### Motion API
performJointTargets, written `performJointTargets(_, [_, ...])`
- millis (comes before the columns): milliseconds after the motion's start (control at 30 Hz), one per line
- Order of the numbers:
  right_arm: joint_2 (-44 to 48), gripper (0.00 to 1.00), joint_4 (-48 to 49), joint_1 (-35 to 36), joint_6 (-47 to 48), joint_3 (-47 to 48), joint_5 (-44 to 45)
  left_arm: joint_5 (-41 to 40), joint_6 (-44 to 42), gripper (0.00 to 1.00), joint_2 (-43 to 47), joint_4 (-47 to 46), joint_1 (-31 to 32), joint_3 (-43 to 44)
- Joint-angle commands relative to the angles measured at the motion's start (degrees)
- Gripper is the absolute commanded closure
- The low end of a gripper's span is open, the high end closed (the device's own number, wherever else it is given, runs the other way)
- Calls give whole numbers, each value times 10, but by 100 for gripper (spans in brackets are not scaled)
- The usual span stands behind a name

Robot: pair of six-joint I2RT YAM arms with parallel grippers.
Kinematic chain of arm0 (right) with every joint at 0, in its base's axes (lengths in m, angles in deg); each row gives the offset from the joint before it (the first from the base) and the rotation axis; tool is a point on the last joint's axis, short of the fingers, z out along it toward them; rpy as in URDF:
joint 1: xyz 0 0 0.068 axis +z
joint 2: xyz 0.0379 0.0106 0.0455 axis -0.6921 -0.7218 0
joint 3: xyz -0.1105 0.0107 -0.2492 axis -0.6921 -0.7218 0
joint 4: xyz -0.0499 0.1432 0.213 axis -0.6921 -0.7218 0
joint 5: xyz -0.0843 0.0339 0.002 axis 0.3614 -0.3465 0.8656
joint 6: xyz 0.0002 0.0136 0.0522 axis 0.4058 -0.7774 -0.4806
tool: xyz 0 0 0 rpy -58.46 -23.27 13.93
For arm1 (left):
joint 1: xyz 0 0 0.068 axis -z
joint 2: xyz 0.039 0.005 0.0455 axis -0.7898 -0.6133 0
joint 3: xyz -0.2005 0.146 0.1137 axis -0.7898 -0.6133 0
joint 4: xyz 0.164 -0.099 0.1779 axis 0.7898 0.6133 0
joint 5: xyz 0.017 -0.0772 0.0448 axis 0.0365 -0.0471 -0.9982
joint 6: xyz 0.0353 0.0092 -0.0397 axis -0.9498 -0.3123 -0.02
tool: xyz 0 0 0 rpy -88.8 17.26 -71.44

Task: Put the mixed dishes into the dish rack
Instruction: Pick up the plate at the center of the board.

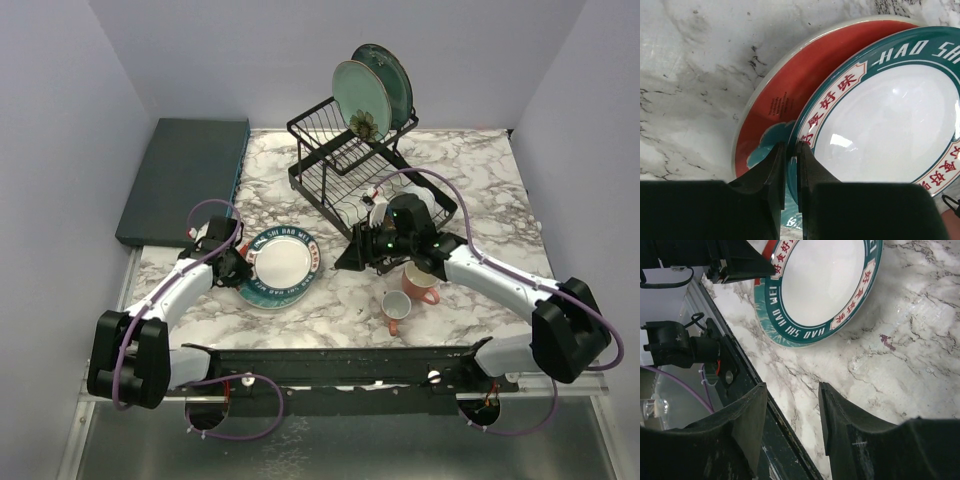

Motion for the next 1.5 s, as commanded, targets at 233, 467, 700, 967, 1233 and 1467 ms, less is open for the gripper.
performJointTargets(233, [-77, 46, 76, 7, -49, 9, 26, 28, -22, 94, -36, -34, 3, -15])
performJointTargets(467, [-118, 44, 99, 13, -72, 23, 59, 34, -26, 97, -40, -45, 3, -19])
performJointTargets(700, [-163, 41, 119, 15, -89, 37, 92, 39, -28, 99, -44, -54, 4, -22])
performJointTargets(967, [-215, 41, 150, 19, -103, 57, 107, 57, -30, 100, -50, -61, 9, -28])
performJointTargets(1233, [-256, 41, 173, 24, -110, 83, 112, 64, -33, 100, -59, -68, 15, -27])
performJointTargets(1467, [-270, 42, 200, 25, -114, 87, 104, 67, -35, 100, -71, -74, 24, -26])
